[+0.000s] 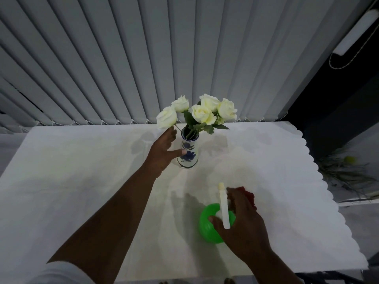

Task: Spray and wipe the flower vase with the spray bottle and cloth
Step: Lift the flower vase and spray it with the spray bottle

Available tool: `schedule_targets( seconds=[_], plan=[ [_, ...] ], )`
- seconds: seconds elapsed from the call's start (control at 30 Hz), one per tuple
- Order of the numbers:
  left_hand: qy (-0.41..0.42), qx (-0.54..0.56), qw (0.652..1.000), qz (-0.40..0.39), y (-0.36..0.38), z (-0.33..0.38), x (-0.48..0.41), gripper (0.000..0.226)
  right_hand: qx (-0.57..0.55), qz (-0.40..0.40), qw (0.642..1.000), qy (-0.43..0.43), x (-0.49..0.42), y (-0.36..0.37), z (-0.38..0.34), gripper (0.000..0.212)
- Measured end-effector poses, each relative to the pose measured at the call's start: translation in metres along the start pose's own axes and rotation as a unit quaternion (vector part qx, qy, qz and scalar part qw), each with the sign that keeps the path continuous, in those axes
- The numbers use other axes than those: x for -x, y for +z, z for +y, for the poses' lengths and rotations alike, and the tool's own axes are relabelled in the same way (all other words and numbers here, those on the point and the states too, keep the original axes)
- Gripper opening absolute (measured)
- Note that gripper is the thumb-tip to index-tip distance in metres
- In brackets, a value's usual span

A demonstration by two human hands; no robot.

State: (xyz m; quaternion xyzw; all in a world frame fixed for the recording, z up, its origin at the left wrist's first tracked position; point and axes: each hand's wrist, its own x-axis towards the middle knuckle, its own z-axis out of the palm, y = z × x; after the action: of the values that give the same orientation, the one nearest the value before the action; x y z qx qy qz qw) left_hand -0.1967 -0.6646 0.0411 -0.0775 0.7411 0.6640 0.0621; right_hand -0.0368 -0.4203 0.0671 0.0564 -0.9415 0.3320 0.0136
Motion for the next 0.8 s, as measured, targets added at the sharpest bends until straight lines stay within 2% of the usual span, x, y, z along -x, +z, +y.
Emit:
schedule_targets(
  seconds=[0.07,0.13,0.3,0.4,0.47,0.63,0.8],
  plan=[
    [-0.021,0.009,1.000,0.020,-0.006,-0.013,0.020,0.093,0.031,-0.002,0.999,-0.017,0.005,0.001,0.003,0.051],
    [-0.040,0.002,0.999,0.014,-0.007,-0.031,0.045,0.091,0.063,0.011,0.997,-0.038,0.008,0.005,0.004,0.037],
    [-0.061,-0.048,0.994,-0.082,-0.008,-0.074,0.112,0.092,0.073,0.038,0.994,-0.078,-0.007,0.015,-0.020,0.034],
    [-0.048,-0.077,0.991,-0.095,-0.014,-0.084,0.138,0.094,0.039,0.017,0.995,-0.090,-0.021,0.028,-0.044,0.033],
    [-0.036,-0.083,0.993,-0.074,-0.021,-0.085,0.149,0.096,0.027,0.005,0.996,-0.087,-0.030,0.041,-0.061,0.032],
    [-0.035,-0.056,0.997,0.043,-0.060,-0.089,0.162,0.099,-0.001,-0.029,0.995,-0.098,-0.048,0.083,-0.111,0.036],
    [-0.048,-0.042,0.993,0.104,-0.104,-0.095,0.172,0.085,-0.013,-0.056,0.991,-0.118,-0.054,0.126,-0.157,0.037]
  ],
)
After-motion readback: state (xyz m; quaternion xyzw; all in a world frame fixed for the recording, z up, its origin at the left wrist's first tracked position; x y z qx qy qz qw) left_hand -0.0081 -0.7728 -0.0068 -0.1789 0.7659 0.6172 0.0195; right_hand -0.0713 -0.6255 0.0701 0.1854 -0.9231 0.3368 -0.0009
